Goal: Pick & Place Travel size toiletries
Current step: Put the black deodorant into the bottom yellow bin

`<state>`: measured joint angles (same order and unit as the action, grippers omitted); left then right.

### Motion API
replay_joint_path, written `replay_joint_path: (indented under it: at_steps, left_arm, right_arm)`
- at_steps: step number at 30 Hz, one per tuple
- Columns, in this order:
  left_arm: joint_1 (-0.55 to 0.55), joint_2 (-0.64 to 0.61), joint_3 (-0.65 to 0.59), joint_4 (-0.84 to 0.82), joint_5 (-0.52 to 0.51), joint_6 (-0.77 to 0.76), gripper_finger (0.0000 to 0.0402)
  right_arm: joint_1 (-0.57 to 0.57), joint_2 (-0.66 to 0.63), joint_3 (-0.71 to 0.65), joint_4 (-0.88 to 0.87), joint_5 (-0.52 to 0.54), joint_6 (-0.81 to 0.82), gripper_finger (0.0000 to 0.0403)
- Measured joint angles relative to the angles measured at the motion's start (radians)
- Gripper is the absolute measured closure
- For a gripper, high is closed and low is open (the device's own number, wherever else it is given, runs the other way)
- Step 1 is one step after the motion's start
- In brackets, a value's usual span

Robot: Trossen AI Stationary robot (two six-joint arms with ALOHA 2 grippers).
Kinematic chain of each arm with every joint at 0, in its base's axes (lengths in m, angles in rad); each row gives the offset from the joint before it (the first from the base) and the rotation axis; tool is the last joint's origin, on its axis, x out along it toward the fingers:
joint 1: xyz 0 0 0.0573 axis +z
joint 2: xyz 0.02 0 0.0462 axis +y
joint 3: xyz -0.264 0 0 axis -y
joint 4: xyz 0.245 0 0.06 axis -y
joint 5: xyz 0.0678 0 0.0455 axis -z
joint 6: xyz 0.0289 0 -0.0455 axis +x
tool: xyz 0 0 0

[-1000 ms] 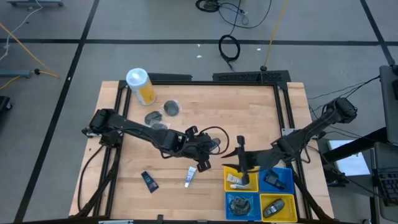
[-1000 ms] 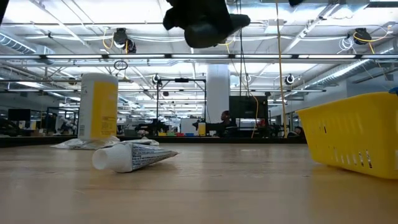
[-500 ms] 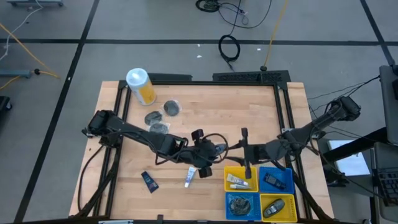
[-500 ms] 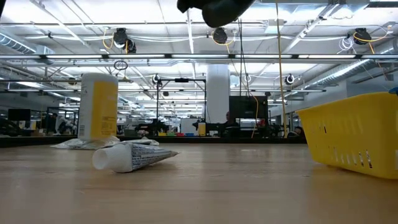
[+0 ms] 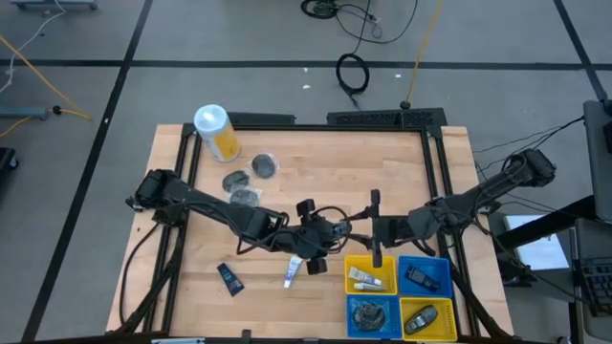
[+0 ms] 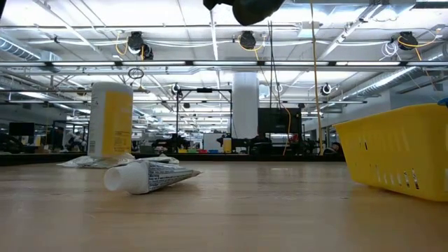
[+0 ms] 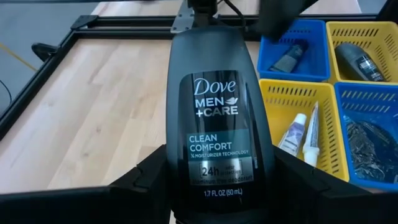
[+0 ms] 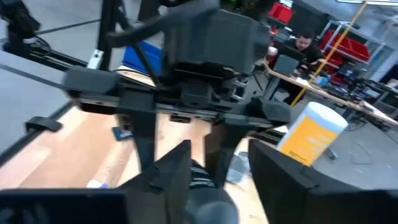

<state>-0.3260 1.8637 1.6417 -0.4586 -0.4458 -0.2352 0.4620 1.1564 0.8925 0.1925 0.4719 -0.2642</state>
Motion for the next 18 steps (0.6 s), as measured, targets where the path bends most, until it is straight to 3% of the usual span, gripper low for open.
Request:
replay_joint_path:
  at_steps: [8, 18]
  left_arm:
    - [0.000, 0.000, 0.000, 0.058, -0.005, 0.080, 0.0209]
    - [-0.001, 0.000, -0.001, 0.119, -0.016, 0.165, 0.0209]
  right_arm:
    - [-0.038, 0.000, 0.000, 0.010, -0.002, -0.013, 0.0160]
    - [-0.044, -0.004, 0.000, 0.004, -0.005, -0.010, 0.0118]
